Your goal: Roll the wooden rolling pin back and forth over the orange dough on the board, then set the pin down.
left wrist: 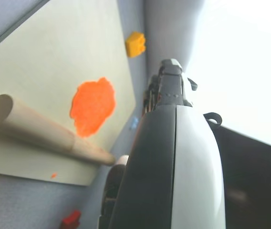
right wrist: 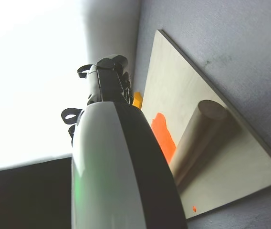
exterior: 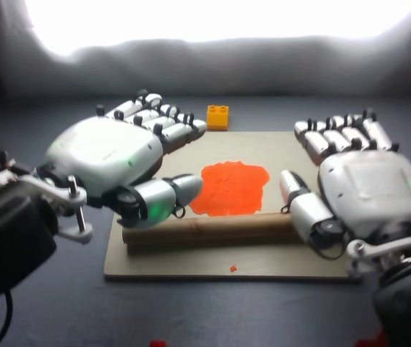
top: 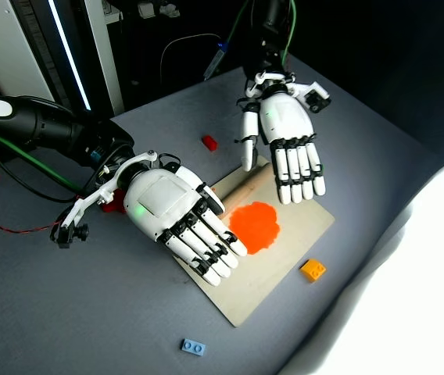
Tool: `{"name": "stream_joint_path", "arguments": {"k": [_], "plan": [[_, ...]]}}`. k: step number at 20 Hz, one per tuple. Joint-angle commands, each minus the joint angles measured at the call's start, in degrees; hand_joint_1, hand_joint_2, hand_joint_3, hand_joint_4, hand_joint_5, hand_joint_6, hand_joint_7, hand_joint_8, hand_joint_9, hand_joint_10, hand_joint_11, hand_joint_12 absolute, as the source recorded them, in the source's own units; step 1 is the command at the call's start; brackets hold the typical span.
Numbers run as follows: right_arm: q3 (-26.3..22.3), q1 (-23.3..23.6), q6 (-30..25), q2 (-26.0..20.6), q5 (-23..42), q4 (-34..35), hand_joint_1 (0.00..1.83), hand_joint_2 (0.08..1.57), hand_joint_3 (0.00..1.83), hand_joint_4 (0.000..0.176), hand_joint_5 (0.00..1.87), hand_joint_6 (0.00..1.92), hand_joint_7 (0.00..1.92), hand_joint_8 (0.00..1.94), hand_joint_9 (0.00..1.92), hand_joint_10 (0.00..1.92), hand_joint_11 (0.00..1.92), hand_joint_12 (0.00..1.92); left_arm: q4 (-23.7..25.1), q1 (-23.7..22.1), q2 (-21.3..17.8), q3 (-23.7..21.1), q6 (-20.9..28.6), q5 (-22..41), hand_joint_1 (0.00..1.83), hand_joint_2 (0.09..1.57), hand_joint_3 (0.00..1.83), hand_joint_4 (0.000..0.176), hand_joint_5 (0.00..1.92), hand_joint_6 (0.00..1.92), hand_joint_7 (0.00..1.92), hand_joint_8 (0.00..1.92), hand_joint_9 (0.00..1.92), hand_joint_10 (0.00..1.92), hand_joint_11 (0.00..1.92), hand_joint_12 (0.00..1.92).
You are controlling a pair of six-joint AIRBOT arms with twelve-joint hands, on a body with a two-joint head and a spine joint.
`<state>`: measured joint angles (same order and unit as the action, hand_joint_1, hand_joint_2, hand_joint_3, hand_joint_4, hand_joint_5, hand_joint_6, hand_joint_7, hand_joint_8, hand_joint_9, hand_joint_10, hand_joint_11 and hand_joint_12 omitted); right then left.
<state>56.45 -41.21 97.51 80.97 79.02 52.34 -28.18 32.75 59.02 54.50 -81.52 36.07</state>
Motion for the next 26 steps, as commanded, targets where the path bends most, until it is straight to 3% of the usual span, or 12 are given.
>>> {"name": "stream_joint_path", "arguments": {"k": [1, 7, 11, 14, 17, 18, 21, 22, 23, 24, 25, 26], "plan": [[0.0, 1.0, -0.5, -1.3, 3.8, -4.5, 0.0, 1.57, 0.09, 0.0, 0.34, 0.01, 0.38, 0.0, 0.28, 0.01, 0.0, 0.54, 1.8, -1.7, -1.3, -0.6, -1.2, 1.9, 0.0, 1.54, 0.0, 0.0, 0.19, 0.0, 0.22, 0.0, 0.14, 0.01, 0.0, 0.1], [0.0, 4.5, -4.2, -8.5, -2.7, -4.5, 0.0, 1.57, 0.09, 0.0, 0.35, 0.01, 0.38, 0.0, 0.3, 0.01, 0.0, 0.58, 1.8, -10.8, -5.6, -3.8, -7.1, -13.2, 0.0, 1.53, 0.0, 0.0, 0.2, 0.01, 0.21, 0.0, 0.14, 0.0, 0.0, 0.16], [0.0, 6.0, -6.8, -12.7, -7.2, -5.2, 0.0, 1.57, 0.1, 0.0, 0.5, 0.07, 0.61, 0.07, 0.55, 0.14, 0.0, 1.25, 1.7, -15.7, -5.6, -3.9, -8.3, -17.6, 0.0, 1.54, 0.0, 0.0, 0.28, 0.03, 0.33, 0.02, 0.23, 0.03, 0.0, 0.43], [0.0, 5.7, -9.7, -16.1, -11.1, -9.6, 0.1, 1.57, 0.09, 0.0, 0.53, 0.43, 0.72, 0.23, 0.46, 0.79, 0.04, 1.47, 1.4, -17.9, -5.4, -3.9, -8.2, -18.5, 0.0, 1.52, 0.0, 0.0, 0.4, 0.06, 0.49, 0.05, 0.36, 0.06, 0.0, 0.72], [0.0, 5.6, -10.3, -18.8, -13.9, -12.9, 0.26, 1.54, 0.0, 0.0, 0.49, 0.92, 0.63, 0.79, 0.47, 1.11, 0.14, 1.59, 1.2, -18.8, -5.3, -4.3, -8.2, -18.7, 0.0, 1.51, 0.0, 0.0, 0.56, 0.13, 0.67, 0.11, 0.56, 0.16, 0.0, 1.13], [0.0, 5.6, -10.3, -19.5, -14.2, -13.5, 0.28, 1.52, 0.0, 0.0, 0.54, 0.93, 0.65, 0.87, 0.5, 1.18, 0.17, 1.67, 1.2, -19.1, -5.3, -4.5, -8.2, -18.7, 0.0, 1.52, 0.0, 0.0, 0.56, 0.27, 0.67, 0.26, 0.54, 0.46, 0.05, 1.31], [0.0, 4.9, -10.3, -21.1, -14.5, -14.0, 0.14, 1.55, 0.01, 0.0, 0.64, 1.17, 0.72, 1.16, 0.53, 1.46, 0.31, 1.92, 1.1, -19.3, -5.3, -4.8, -8.0, -18.8, 0.0, 1.57, 0.02, 0.0, 0.4, 0.97, 0.37, 1.18, 0.33, 1.37, 0.19, 1.68], [0.1, 4.9, -10.3, -21.4, -14.6, -14.0, 0.11, 1.55, 0.01, 0.0, 0.65, 1.3, 0.75, 1.22, 0.56, 1.54, 0.36, 1.92, 1.1, -19.3, -5.4, -4.9, -7.7, -18.8, 0.39, 1.54, 0.0, 0.098, 0.35, 1.73, 0.37, 1.4, 0.34, 1.53, 0.22, 1.8], [0.0, 4.9, -10.3, -21.7, -14.7, -14.0, 0.11, 1.56, 0.0, 0.0, 0.65, 1.37, 0.76, 1.25, 0.57, 1.57, 0.39, 1.92, 1.1, -19.3, -5.4, -4.9, -7.6, -18.8, 0.5, 1.53, 0.0, 0.116, 0.34, 1.88, 0.38, 1.49, 0.35, 1.61, 0.24, 1.89], [0.0, 4.9, -10.6, -21.9, -14.7, -14.0, 0.12, 1.55, 0.0, 0.0, 0.63, 1.47, 0.77, 1.31, 0.6, 1.6, 0.4, 1.92, 1.1, -19.3, -5.4, -4.9, -7.6, -18.8, 0.53, 1.53, 0.0, 0.109, 0.35, 1.91, 0.41, 1.54, 0.37, 1.67, 0.29, 1.91], [0.0, 4.9, -10.9, -22.0, -14.6, -14.0, 0.15, 1.54, 0.0, 0.0, 0.61, 1.5, 0.77, 1.35, 0.62, 1.63, 0.44, 1.92, 1.1, -19.4, -5.4, -4.9, -7.5, -18.7, 0.16, 1.56, 0.03, 0.0, 0.41, 1.49, 0.45, 1.55, 0.41, 1.72, 0.33, 1.92], [0.0, 4.9, -11.8, -22.1, -14.4, -14.0, 0.16, 1.54, 0.0, 0.0, 0.61, 1.47, 0.76, 1.37, 0.63, 1.69, 0.45, 1.92, 1.1, -19.4, -5.4, -4.9, -7.4, -18.7, 0.01, 1.57, 0.08, 0.0, 0.49, 1.3, 0.51, 1.56, 0.48, 1.75, 0.39, 1.92]]}}
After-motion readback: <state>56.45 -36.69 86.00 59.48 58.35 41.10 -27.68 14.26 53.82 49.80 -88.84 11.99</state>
